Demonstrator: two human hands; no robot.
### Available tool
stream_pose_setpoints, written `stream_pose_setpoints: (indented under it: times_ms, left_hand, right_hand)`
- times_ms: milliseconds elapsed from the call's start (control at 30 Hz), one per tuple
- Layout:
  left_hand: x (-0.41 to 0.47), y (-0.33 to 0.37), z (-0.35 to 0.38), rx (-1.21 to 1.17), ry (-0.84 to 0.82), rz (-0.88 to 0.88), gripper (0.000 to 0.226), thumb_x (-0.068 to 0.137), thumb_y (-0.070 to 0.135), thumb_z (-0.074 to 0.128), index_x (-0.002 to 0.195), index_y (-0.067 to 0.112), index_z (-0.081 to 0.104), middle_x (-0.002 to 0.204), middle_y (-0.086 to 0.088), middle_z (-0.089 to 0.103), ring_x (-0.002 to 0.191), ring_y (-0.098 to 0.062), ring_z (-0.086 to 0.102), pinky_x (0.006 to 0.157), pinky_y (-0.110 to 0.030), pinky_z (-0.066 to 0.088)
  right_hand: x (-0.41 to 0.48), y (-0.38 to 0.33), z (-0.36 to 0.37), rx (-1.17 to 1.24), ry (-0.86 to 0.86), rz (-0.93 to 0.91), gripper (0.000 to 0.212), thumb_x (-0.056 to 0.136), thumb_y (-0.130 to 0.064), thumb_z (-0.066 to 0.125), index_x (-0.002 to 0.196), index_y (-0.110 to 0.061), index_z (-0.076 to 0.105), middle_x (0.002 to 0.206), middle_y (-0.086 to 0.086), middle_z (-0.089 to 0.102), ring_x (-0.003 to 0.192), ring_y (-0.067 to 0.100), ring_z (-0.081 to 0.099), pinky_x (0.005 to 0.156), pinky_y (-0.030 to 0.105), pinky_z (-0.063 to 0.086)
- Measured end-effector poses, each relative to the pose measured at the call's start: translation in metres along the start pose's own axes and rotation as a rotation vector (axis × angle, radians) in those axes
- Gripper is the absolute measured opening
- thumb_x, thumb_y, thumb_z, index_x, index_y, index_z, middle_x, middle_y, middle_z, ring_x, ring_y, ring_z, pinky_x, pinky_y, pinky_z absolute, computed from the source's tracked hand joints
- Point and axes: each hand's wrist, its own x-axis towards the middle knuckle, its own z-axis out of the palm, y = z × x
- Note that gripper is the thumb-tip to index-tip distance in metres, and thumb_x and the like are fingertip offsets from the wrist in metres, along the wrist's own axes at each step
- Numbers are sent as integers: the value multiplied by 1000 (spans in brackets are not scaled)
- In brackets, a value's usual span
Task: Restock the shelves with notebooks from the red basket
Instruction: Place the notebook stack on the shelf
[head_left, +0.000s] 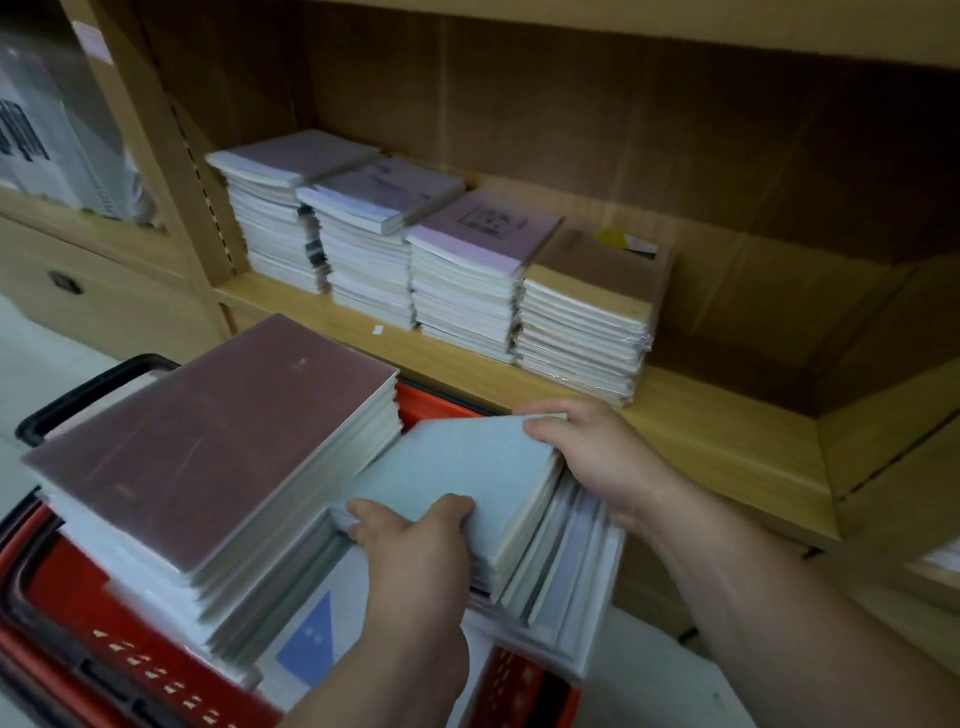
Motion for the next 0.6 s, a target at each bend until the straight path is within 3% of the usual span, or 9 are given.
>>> stream_pose_setpoints:
  times_ms: [67,133,233,333,467,600]
  left_hand:
    - [-15,12,1,-21,0,15,104,56,47,73,146,47,22,160,-8,33,138,-37,47,105,-66,43]
    - [-23,18,-4,-39,-41,39,96,77,24,72,155,37,18,141,-7,54,116,-30,64,95,-56,54]
    - [-19,12,-17,-1,-140,80,74,88,-1,60,150,31,36,112,-3,73,95,-27,74,82,-48,60]
    - [-18,13,-29,59,-242,101,67,87,0,64,142,34,48,112,0,75,97,-25,74,81,-47,61]
    - [-24,11,-34,14,-288,133,65,85,3,68,141,32,52,120,1,74,107,-25,72,91,-48,57]
    - [-30,3,-31,-72,-242,100,52,96,8,57,138,38,53,114,2,76,103,-26,73,92,-51,57]
  right_hand:
    - [-23,-1,0,-1,-20,22,24,98,-29,63,120,-32,70,113,-9,71,103,9,67,98,34,53]
    - [-49,-2,3,4,-15,34,30,100,-34,59,130,-37,63,118,-9,69,105,9,66,96,34,53]
    - [-85,3,9,53,61,17,35,101,-39,57,135,-45,55,121,-16,64,110,6,61,95,35,52]
    - [-98,12,8,104,92,-16,37,100,-38,58,136,-46,55,120,-25,61,109,-2,58,89,28,50]
    - [-89,16,8,131,102,10,37,99,-37,57,134,-48,58,118,-22,65,103,-1,62,86,29,50]
    - [-81,20,12,85,3,19,40,97,-45,57,136,-49,55,125,-16,66,112,6,64,101,40,51]
